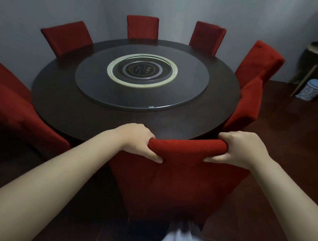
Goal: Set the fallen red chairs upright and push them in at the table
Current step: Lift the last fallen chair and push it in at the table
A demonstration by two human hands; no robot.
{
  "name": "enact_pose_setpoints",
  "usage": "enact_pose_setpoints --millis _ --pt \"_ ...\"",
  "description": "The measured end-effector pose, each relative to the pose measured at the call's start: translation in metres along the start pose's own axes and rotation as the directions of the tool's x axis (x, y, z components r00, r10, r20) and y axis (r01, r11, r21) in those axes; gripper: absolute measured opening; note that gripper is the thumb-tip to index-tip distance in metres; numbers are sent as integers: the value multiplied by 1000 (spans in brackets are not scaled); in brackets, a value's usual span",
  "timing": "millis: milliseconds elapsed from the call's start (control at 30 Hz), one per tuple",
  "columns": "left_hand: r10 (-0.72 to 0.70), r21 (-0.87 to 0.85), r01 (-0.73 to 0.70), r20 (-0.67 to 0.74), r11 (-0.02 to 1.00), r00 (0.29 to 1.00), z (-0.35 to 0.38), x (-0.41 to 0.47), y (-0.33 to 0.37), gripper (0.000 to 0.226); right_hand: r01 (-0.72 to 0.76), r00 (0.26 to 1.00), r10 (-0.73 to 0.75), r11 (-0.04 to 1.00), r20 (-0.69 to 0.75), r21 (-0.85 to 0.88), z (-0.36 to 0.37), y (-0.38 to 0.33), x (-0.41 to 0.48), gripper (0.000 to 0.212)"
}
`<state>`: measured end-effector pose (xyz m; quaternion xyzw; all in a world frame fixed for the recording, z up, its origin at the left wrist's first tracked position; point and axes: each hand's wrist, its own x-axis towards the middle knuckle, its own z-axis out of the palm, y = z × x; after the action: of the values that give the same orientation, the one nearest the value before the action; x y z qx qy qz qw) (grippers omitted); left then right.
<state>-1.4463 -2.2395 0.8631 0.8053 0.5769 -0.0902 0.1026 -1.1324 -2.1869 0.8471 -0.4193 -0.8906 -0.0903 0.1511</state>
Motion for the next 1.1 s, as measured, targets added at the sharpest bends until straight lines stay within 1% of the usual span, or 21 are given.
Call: enact_pose_setpoints --millis 67,167,200,267,367,433,500,567,633,833,1000,1100 --pt "0 -7 0 8 1000 1000 -2 -1 -2 69 -16 1000 16 1000 6 6 -1 -4 0 68" --pt "-24 25 24 -31 999 999 -7 -4 -19 70 -40 999 39 997 -15 -60 3 -17 7 75" --pt "-31 47 34 -56 998 998 -6 -6 -27 73 -36 999 32 996 -40 -84 7 -24 10 77" --pt "-50 74 59 -117 995 992 -3 -10 -42 77 -23 993 11 995 -118 -102 16 -37 15 74" --pt "-43 102 66 -214 993 976 1 -10 -52 75 -15 981 -3 995 -192 -97 22 -44 16 72" --pt "-6 175 58 -284 983 959 5 -10 -52 76 -5 976 -15 996 -216 -90 25 -42 15 73" --pt "84 286 30 -378 958 922 12 -11 -54 77 -4 971 -19 995 -237 -95 26 -43 15 72" --pt "158 347 1 -431 938 888 16 -12 -58 73 -11 967 -15 995 -253 -101 27 -44 16 71" --pt "162 343 -2 -436 939 885 16 -13 -60 71 0 961 -27 995 -274 -102 29 -44 17 70" --pt "79 265 43 -434 963 897 16 -15 -54 68 43 945 -74 994 -320 -102 29 -42 17 69" --pt "18 211 114 -538 971 843 18 -12 -38 60 87 944 -118 990 -309 -112 23 -24 22 70" --pt "69 245 102 -603 964 794 22 -12 -35 61 85 935 -121 989 -333 -120 24 -22 18 70"
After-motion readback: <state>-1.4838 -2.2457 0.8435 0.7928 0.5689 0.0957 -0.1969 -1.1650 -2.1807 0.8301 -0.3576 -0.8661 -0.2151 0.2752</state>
